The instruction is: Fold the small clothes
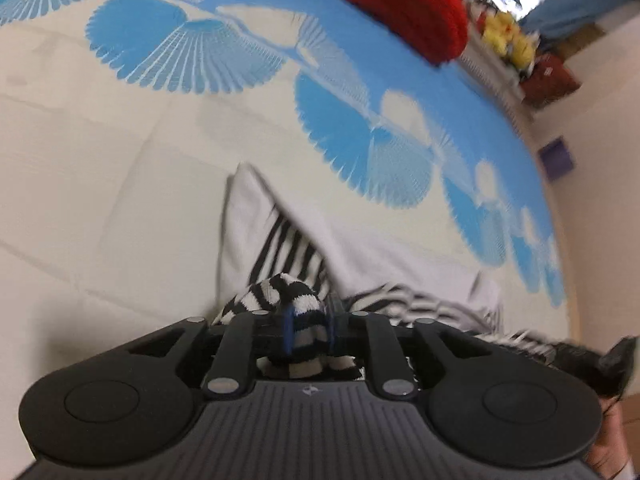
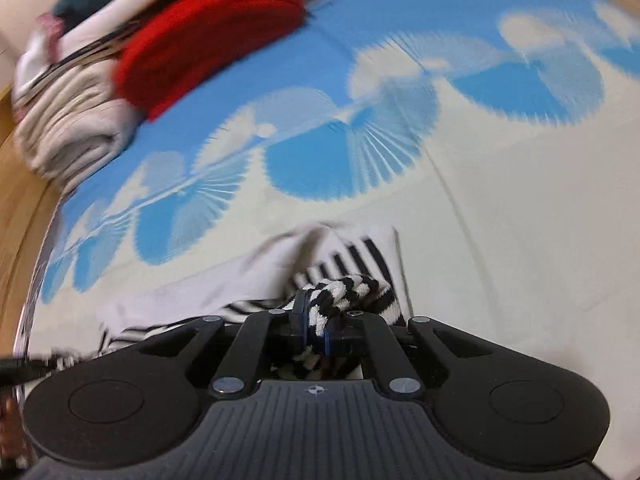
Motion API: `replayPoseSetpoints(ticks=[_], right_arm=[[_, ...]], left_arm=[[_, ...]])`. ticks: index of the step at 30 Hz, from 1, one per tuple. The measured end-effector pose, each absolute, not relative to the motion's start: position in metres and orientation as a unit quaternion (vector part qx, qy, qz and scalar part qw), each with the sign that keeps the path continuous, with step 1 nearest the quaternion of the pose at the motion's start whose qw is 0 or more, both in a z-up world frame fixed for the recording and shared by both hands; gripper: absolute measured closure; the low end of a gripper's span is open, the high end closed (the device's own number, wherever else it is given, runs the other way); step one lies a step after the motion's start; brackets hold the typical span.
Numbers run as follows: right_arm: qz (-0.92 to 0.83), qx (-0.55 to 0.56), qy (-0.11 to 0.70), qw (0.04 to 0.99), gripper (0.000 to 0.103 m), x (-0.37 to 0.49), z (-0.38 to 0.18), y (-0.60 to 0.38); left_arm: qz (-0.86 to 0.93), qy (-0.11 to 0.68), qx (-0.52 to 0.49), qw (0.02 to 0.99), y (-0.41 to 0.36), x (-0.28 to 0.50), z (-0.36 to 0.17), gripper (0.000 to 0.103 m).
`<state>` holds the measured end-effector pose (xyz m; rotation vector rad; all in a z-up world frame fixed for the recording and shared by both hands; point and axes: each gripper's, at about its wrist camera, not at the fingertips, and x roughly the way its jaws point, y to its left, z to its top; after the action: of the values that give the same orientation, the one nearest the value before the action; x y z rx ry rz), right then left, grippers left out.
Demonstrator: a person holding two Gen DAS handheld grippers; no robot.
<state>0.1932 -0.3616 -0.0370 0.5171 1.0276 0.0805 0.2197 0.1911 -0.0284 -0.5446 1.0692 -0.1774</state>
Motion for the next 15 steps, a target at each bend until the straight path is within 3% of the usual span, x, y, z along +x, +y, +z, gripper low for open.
replayPoseSetpoints(ticks=[1, 2, 9, 11, 13, 15], right_arm=[[0.018, 0.263, 0.500, 0.825, 0.089, 0.195, -0.049, -0.365], [0.000, 0.280, 0.509, 0.814, 0.088, 0.198, -0.052, -0.367], [0.028, 0.299, 0.424, 0.854, 0.087, 0.181, -0.017, -0.369], [0.038, 0.290, 0.413, 0.863, 0.081, 0.171, -0.010, -0.365], [0.038, 0.295, 0.396, 0.869, 0.060, 0.162, -0.005, -0.367], [0.025, 0.320, 0.380, 0.868, 0.056, 0.157, -0.001, -0.383]], left_arm=[[-0.089, 0.495, -0.260, 0.824, 0.191, 0.219, -0.027, 0.066], [-0.093, 0.487, -0.260, 0.829, 0.191, 0.217, -0.023, 0.058], [-0.141, 0.403, -0.260, 0.866, 0.191, 0.187, 0.010, 0.057], [-0.170, 0.401, -0.248, 0.865, 0.183, 0.179, 0.014, 0.057], [-0.190, 0.409, -0.225, 0.864, 0.173, 0.172, 0.015, 0.057], [-0.205, 0.424, -0.202, 0.859, 0.164, 0.166, 0.012, 0.057]])
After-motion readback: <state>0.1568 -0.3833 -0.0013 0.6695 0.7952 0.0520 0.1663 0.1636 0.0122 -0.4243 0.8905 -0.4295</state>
